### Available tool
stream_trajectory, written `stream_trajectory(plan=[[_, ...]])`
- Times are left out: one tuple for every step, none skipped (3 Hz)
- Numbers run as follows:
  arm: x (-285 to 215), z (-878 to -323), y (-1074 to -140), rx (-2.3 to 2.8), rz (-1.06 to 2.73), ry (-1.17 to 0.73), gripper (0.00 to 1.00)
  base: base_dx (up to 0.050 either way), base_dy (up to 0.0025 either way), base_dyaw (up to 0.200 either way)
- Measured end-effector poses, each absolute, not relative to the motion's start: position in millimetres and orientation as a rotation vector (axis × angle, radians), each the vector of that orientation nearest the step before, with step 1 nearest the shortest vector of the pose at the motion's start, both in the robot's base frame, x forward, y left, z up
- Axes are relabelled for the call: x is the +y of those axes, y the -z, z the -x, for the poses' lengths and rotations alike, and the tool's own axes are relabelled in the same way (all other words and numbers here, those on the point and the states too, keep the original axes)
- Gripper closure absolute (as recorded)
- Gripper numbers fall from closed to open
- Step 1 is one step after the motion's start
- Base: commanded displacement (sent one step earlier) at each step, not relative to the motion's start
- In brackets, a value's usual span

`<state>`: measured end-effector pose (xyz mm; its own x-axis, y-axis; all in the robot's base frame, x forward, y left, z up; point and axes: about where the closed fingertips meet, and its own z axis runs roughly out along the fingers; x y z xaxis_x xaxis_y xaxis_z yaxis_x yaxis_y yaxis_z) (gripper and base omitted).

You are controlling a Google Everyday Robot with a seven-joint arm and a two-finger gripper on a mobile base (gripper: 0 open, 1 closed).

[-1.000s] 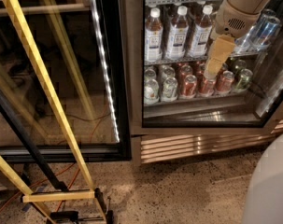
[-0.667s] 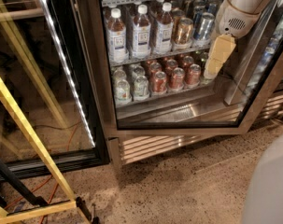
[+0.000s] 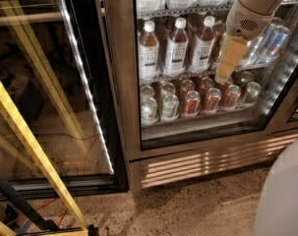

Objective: Close left fridge door

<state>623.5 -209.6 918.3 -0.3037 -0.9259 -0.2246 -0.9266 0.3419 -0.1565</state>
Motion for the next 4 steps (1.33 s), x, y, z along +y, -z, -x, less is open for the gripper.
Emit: stream_trajectory(plan=[[-209.6, -623.5, -918.3, 2.335, 1.659, -0.004, 0.0, 0.049, 0.0, 0.0], [-209.6, -623.5, -918.3, 2.335, 1.659, -0.004, 0.0, -0.05, 0.00002, 0.0], [-209.6, -623.5, -918.3, 2.335, 1.659, -0.004, 0.0, -0.05, -0.00004, 0.0], [-209.6, -623.5, -918.3, 2.335, 1.659, -0.004, 0.0, 0.0, 0.0, 0.0]])
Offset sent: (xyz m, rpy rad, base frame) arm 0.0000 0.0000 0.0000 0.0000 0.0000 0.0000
